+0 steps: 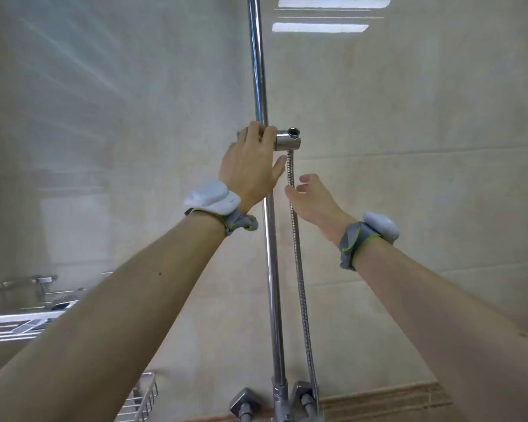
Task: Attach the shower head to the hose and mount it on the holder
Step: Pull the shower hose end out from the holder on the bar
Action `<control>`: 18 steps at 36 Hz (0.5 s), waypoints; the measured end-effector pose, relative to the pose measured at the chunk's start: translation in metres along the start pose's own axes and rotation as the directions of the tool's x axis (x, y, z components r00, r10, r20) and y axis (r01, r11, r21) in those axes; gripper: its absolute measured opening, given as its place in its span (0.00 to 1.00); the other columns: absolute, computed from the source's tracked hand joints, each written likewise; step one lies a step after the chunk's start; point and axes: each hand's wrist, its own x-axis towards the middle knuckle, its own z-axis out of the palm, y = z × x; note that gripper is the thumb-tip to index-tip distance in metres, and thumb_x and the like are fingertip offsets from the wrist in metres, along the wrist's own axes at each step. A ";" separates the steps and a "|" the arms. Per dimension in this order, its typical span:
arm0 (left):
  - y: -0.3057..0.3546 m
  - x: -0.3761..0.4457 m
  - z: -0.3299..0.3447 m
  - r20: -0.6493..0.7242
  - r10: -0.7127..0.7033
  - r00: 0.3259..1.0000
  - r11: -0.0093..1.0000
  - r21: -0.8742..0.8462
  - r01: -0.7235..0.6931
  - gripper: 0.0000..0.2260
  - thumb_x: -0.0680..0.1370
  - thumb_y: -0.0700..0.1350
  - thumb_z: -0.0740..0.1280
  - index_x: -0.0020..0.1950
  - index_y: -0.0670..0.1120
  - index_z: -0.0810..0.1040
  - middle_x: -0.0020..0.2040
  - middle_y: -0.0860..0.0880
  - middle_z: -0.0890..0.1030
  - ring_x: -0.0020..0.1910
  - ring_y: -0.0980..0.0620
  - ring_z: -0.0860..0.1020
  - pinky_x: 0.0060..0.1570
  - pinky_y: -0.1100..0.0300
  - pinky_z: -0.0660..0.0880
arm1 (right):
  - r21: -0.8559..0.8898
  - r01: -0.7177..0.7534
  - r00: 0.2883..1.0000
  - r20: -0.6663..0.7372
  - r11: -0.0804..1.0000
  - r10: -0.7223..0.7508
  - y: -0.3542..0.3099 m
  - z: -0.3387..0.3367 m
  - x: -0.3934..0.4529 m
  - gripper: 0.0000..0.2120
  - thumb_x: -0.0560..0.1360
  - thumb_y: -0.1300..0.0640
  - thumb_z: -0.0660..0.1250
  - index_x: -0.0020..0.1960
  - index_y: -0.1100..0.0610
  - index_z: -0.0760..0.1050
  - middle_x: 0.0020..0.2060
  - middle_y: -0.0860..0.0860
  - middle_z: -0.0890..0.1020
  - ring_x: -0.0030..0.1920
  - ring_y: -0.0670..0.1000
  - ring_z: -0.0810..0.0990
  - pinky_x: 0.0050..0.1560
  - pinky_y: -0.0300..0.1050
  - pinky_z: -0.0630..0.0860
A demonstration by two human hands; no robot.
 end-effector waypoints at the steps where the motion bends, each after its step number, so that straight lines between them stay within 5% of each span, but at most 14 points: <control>1: 0.000 0.004 0.001 0.002 0.010 1.000 1.000 0.006 -0.010 0.21 0.76 0.51 0.63 0.65 0.41 0.70 0.60 0.39 0.73 0.57 0.39 0.73 0.48 0.46 0.74 | 0.017 0.006 1.000 -0.007 1.000 -0.006 -0.001 0.001 0.002 0.28 0.82 0.50 0.61 0.77 0.59 0.59 0.71 0.56 0.73 0.66 0.57 0.76 0.64 0.50 0.74; 6: -0.004 0.024 0.012 0.010 0.051 0.999 0.996 0.078 -0.052 0.24 0.78 0.53 0.60 0.71 0.46 0.66 0.63 0.41 0.74 0.59 0.39 0.72 0.51 0.46 0.69 | 0.111 0.093 0.995 -0.049 0.989 -0.088 -0.007 0.009 0.019 0.25 0.83 0.53 0.59 0.78 0.58 0.59 0.64 0.53 0.74 0.57 0.54 0.77 0.64 0.54 0.75; 11: 0.002 0.038 0.016 0.012 0.121 0.993 0.984 0.130 -0.122 0.21 0.79 0.51 0.57 0.71 0.47 0.68 0.63 0.43 0.75 0.58 0.39 0.72 0.49 0.46 0.70 | 0.204 0.149 0.984 -0.122 0.968 -0.126 -0.007 0.010 0.037 0.17 0.82 0.56 0.62 0.70 0.55 0.69 0.49 0.50 0.79 0.44 0.52 0.76 0.45 0.48 0.73; 15: 0.007 0.049 0.017 0.055 0.153 0.987 0.967 0.195 -0.161 0.16 0.80 0.47 0.58 0.66 0.45 0.73 0.61 0.43 0.75 0.58 0.40 0.71 0.49 0.46 0.72 | 0.254 0.140 0.987 -0.116 0.957 -0.113 -0.015 0.006 0.047 0.13 0.81 0.56 0.63 0.66 0.53 0.73 0.43 0.53 0.81 0.44 0.56 0.82 0.44 0.50 0.77; 18: 0.009 0.056 0.018 0.067 0.131 0.989 0.971 0.195 -0.142 0.14 0.79 0.42 0.60 0.64 0.43 0.73 0.61 0.43 0.75 0.59 0.41 0.71 0.47 0.48 0.71 | 0.287 0.120 0.992 -0.081 0.950 -0.101 -0.018 0.001 0.049 0.10 0.82 0.59 0.61 0.63 0.56 0.75 0.38 0.53 0.78 0.36 0.54 0.80 0.35 0.43 0.74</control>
